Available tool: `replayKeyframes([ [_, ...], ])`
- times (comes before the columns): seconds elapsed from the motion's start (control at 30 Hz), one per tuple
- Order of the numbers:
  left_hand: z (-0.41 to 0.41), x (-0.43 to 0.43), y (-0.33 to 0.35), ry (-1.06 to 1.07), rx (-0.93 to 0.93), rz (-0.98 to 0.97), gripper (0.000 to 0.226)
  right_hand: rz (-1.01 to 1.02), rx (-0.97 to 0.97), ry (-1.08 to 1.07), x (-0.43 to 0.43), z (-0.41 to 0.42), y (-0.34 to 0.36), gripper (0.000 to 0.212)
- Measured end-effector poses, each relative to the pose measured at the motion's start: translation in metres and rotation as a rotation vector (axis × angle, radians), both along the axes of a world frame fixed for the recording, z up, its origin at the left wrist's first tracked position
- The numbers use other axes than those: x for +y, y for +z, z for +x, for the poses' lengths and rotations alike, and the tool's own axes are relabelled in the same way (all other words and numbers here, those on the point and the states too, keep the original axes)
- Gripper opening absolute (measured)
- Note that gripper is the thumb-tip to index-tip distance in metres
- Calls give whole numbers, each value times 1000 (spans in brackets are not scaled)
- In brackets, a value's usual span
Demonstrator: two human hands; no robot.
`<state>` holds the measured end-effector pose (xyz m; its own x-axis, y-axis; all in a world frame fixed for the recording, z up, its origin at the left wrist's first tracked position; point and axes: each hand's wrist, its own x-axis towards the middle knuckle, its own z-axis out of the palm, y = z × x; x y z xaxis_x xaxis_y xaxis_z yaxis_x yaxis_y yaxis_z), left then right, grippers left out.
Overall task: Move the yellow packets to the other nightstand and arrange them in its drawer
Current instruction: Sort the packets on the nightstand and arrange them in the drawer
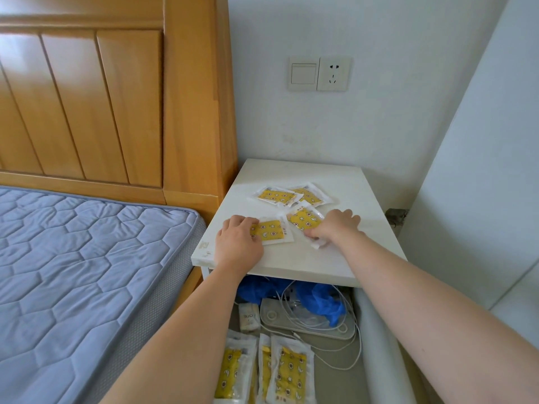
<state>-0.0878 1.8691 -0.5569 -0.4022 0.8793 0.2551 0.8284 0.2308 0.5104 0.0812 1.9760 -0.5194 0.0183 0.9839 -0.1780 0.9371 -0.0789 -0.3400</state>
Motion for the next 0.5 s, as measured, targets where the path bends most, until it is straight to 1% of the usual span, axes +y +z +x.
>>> replayKeyframes([
  [0.07, 1, 0, 0, -11, 10, -4, 35, 13, 6, -4, 4, 4, 2, 81],
  [0.13, 0, 0, 0, -31, 7, -7, 33, 46, 40, 7, 6, 12, 3, 69],
  [0.23, -3, -1, -1, -60, -16, 13, 34, 156, 231, 8, 11, 25, 9, 27],
  [0.27, -4, -1, -1, -64, -22, 23, 36, 215, 314, -9, 12, 28, 12, 17],
  [0.33, -4, -1, -2, -63, -31, 39, 46, 315, 481, -24, 14, 29, 18, 18],
  [0.37, -4, -1, -2, -59, -37, 46, 51, 327, 555, -9, 13, 26, 20, 20],
  [0.4, -4, -1, -3, -55, -43, 51, 55, 299, 628, 12, 12, 22, 23, 22],
  [0.43, -4, -1, -3, -52, -46, 51, 57, 229, 707, 34, 10, 16, 24, 24],
  [0.5, -4, -1, -2, -52, -45, 48, 59, 46, 848, 63, 5, 3, 23, 29],
])
